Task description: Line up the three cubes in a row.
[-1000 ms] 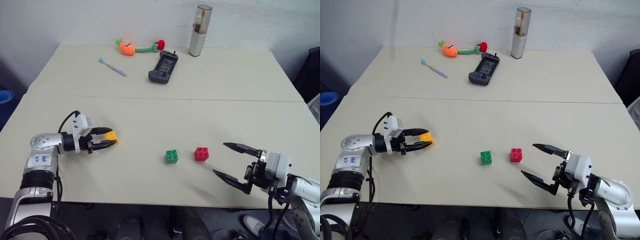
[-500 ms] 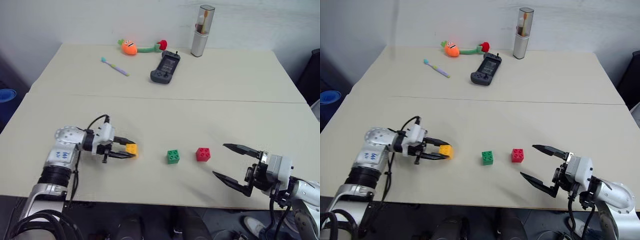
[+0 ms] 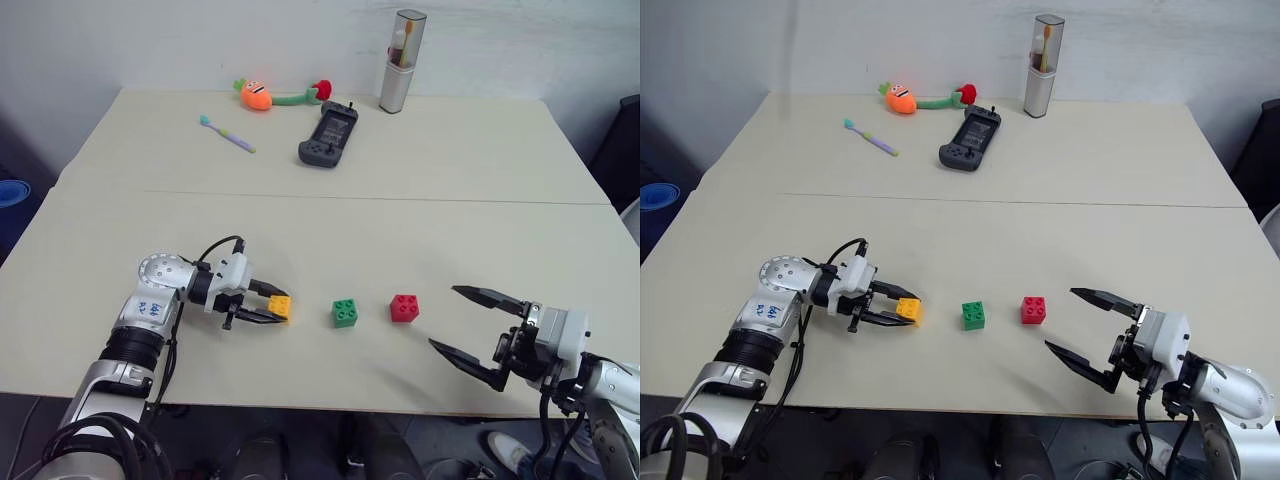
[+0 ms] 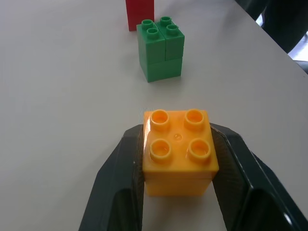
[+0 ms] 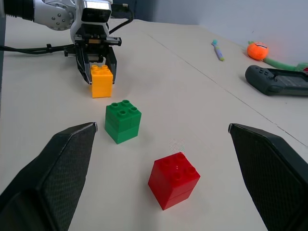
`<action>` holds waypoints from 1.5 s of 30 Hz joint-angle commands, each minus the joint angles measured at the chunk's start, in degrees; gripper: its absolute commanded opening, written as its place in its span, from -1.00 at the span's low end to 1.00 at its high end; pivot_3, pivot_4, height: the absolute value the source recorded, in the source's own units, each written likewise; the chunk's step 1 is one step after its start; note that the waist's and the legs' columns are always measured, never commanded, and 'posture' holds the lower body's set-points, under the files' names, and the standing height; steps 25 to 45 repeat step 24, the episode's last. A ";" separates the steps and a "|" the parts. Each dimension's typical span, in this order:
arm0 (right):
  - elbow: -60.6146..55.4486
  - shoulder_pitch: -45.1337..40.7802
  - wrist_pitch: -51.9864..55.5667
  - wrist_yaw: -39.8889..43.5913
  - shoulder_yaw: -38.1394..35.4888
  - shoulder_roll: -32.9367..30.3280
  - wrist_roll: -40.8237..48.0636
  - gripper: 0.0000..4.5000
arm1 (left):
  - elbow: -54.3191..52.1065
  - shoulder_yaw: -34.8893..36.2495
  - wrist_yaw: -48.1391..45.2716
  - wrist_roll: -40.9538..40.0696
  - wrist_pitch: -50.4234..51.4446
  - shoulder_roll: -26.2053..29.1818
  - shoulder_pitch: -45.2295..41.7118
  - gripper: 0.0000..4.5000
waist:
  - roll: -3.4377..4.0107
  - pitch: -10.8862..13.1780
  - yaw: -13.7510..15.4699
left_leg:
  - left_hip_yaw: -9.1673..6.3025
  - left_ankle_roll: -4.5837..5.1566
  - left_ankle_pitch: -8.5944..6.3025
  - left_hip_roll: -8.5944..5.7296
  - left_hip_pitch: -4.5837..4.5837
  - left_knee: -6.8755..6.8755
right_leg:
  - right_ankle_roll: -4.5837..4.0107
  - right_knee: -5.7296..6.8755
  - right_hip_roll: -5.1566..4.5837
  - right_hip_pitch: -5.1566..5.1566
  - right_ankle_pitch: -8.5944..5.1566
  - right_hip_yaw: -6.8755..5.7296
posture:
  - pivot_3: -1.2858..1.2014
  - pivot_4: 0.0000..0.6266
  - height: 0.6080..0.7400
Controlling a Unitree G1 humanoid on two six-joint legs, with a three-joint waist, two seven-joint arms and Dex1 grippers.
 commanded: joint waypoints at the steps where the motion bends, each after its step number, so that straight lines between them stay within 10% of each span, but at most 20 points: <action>1: -1.05 -0.24 -1.12 -0.08 0.00 0.65 0.14 1.00 | 2.37 1.27 2.64 1.39 -2.98 0.44 -1.27 0.20 | 0.00 0.00 -0.03 | 0.00 0.00 0.00 0.00 0.00 0.00 | 0.00 0.00 0.00 0.00 0.00 0.00 | 0.03 -0.52 1.00; 6: -1.19 1.84 -1.04 2.00 -3.30 -0.88 1.90 1.00 | 1.59 5.24 3.32 -1.31 -4.05 3.49 -0.49 0.83 | 0.00 0.00 -0.02 | -0.02 0.00 0.00 0.00 -0.03 0.00 | 0.00 -0.01 -0.02 0.00 0.00 -0.03 | 0.03 -0.52 1.00; 18: 16.90 2.43 -5.85 19.08 -17.49 -12.70 3.36 1.00 | -13.31 21.43 5.74 -7.74 7.66 21.59 25.06 0.83 | -0.01 0.03 -0.81 | -0.01 0.34 -0.20 0.11 0.15 -0.11 | -0.02 -0.09 -0.03 0.09 -0.01 0.02 | 0.03 -0.52 1.00; 45: 21.79 -2.24 -7.89 21.41 -15.70 -13.36 1.41 1.00 | -16.08 23.55 8.49 -8.06 8.97 22.03 28.23 0.83 | 0.02 0.05 0.02 | -0.03 0.34 -0.24 0.11 0.22 -0.13 | -0.05 -0.08 -0.06 0.13 -0.02 0.02 | 0.03 -0.52 1.00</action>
